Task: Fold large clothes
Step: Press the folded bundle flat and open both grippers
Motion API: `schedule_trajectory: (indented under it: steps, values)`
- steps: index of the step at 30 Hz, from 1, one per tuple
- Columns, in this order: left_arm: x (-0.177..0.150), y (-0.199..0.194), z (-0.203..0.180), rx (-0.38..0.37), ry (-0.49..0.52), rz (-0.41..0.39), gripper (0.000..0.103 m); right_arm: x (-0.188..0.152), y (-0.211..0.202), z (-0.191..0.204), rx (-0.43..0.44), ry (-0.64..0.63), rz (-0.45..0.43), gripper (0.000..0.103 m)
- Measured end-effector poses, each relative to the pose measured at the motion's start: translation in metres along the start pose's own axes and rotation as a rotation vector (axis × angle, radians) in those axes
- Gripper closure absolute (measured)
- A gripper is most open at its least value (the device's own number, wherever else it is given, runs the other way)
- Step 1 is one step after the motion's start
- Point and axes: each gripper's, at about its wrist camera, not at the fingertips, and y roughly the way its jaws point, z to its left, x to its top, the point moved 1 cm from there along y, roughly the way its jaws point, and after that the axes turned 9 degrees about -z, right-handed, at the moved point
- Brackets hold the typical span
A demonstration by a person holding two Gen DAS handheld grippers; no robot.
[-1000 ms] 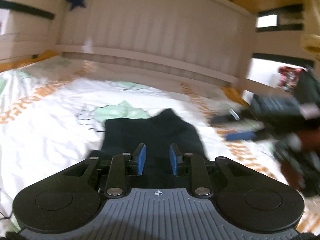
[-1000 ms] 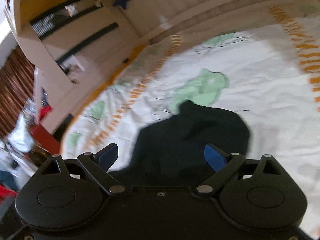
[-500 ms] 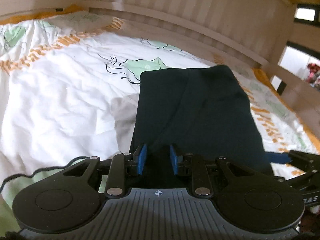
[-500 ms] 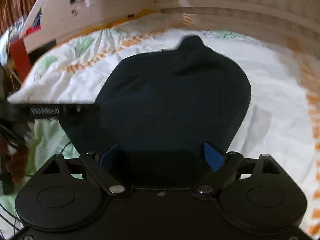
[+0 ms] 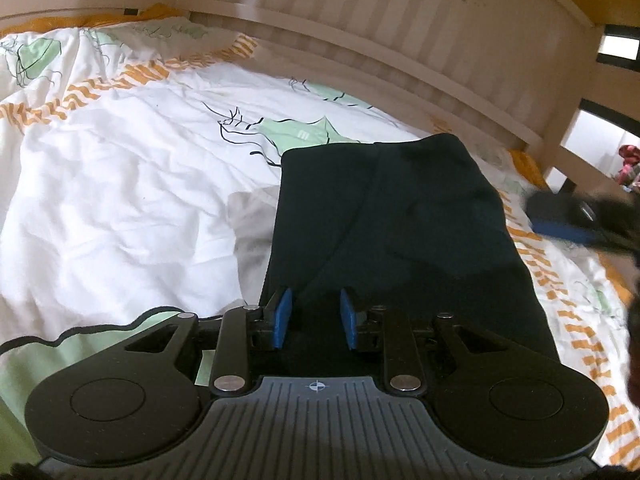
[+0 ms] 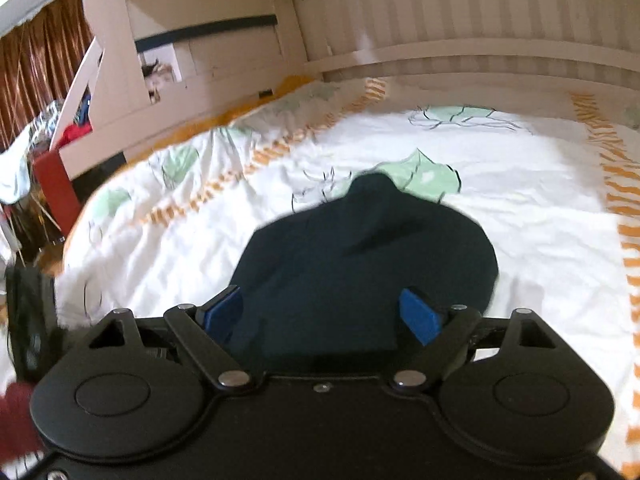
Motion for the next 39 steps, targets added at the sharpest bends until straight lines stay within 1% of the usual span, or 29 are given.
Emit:
schedule_trajectory:
  steps: [3,5,7,9,12,13,18,22,24,25,26,27,28,30,31,32,36,37,39]
  values:
    - [0.000,0.000,0.002,-0.003,-0.010,0.000,0.076,0.013,0.030,-0.003,0.034,0.004,0.010,0.016]
    - [0.000,0.000,0.001,-0.001,-0.004,-0.001,0.076,0.018,0.053,-0.008,0.024,0.019,0.034,0.017]
    - [0.000,0.000,0.000,0.001,0.004,-0.004,0.076,0.019,0.073,-0.015,-0.022,0.025,0.050,0.017]
    - [0.000,0.000,-0.001,0.003,0.011,-0.006,0.076,0.017,0.096,-0.027,-0.064,0.042,0.095,0.018]
    - [-0.001,0.001,-0.002,0.007,0.017,-0.006,0.076,0.003,0.121,-0.036,-0.121,0.028,0.159,0.019]
    - [-0.001,0.001,-0.002,0.010,0.018,-0.006,0.076,-0.001,0.125,-0.037,-0.130,0.024,0.173,0.019]
    - [-0.001,0.002,-0.001,0.010,0.017,-0.008,0.076,-0.009,0.120,-0.037,-0.125,0.022,0.147,0.017]
    - [0.000,0.000,-0.003,0.012,0.039,-0.021,0.074,-0.006,0.112,-0.041,-0.070,0.047,0.098,0.011]
    - [0.001,-0.003,-0.005,0.004,0.045,-0.036,0.062,-0.004,0.104,-0.039,-0.063,0.043,0.075,0.009]
    - [0.001,-0.004,-0.006,-0.005,0.050,-0.045,0.053,-0.003,0.101,-0.037,-0.062,0.037,0.069,0.008]
    - [0.002,-0.006,-0.008,-0.012,0.060,-0.056,0.050,-0.002,0.096,-0.034,-0.060,0.029,0.062,0.003]
    - [0.002,-0.009,-0.010,-0.013,0.075,-0.069,0.046,-0.003,0.090,-0.030,-0.061,0.018,0.056,0.001]
    - [0.002,-0.011,-0.013,-0.009,0.092,-0.082,0.044,-0.003,0.083,-0.026,-0.073,0.004,0.046,0.001]
    - [0.002,-0.016,-0.016,0.005,0.115,-0.106,0.042,-0.005,0.064,-0.020,-0.108,-0.021,0.016,0.001]
    - [0.002,-0.018,-0.016,0.012,0.117,-0.113,0.036,-0.005,0.056,-0.019,-0.124,-0.022,0.009,0.001]
    - [0.003,-0.019,-0.017,0.021,0.117,-0.117,0.028,-0.006,0.045,-0.019,-0.147,-0.014,-0.005,0.001]
    - [0.006,-0.026,-0.019,0.052,0.122,-0.120,0.016,-0.008,0.004,-0.023,-0.234,0.055,-0.068,0.001]
    - [0.007,-0.027,-0.020,0.058,0.129,-0.123,0.010,-0.009,-0.005,-0.023,-0.260,0.065,-0.078,0.001]
    - [0.009,-0.034,-0.026,0.082,0.142,-0.134,0.008,-0.011,-0.022,-0.021,-0.317,0.073,-0.093,0.001]
